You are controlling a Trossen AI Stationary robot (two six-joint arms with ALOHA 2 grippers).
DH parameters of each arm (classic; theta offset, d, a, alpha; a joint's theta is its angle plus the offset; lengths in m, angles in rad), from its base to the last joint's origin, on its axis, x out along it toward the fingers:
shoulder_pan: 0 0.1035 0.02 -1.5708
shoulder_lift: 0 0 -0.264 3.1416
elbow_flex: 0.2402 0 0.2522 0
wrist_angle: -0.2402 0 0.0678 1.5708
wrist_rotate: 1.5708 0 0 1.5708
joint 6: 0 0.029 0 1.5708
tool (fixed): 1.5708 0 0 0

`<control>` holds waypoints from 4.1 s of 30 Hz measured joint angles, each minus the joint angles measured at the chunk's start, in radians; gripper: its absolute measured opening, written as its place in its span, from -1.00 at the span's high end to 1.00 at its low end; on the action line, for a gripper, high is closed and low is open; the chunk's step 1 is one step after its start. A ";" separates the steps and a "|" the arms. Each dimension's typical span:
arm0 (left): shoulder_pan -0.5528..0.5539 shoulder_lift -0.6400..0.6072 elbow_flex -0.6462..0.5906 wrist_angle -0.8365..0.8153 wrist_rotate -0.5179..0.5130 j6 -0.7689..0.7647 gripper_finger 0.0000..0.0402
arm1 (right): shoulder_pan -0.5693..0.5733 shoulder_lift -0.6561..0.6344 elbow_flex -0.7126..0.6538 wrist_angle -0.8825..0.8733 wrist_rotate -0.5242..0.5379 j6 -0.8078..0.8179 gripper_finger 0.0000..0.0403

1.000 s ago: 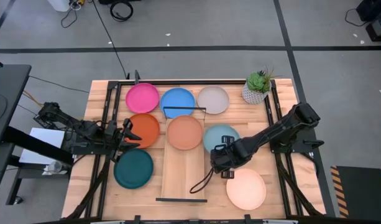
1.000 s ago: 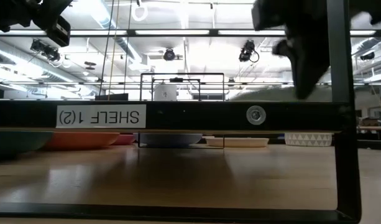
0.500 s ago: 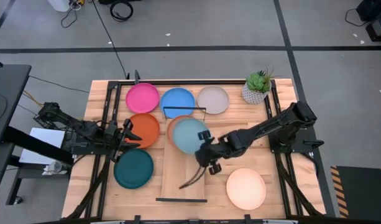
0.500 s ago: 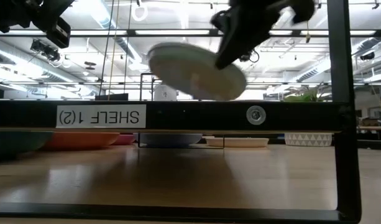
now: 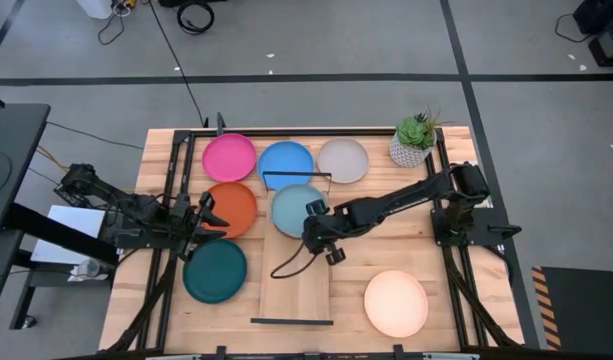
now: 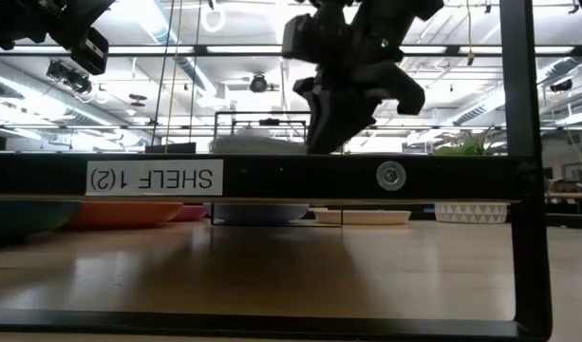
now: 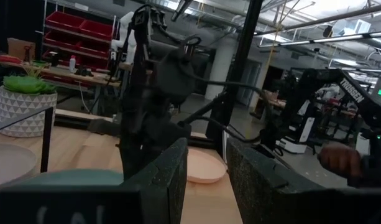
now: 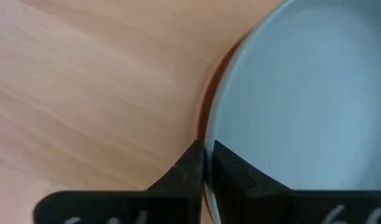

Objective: Place and stack plates onto a shelf
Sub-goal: Stack the light blue plate on top of the brown plate on the shelf, then stack the gray plate on top of the light blue plate on the shelf

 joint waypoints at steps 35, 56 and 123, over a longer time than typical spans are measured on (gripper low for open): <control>0.000 0.000 0.000 -0.001 0.000 -0.024 0.41 | 0.040 -0.111 -0.011 -0.320 0.301 0.379 0.49; 0.000 0.000 -0.001 0.000 0.000 -0.014 0.41 | -0.378 -0.399 -0.593 0.206 0.114 0.114 0.41; 0.000 0.000 -0.001 0.005 0.000 -0.016 0.41 | 0.138 -0.292 -0.029 0.089 0.239 -0.214 0.90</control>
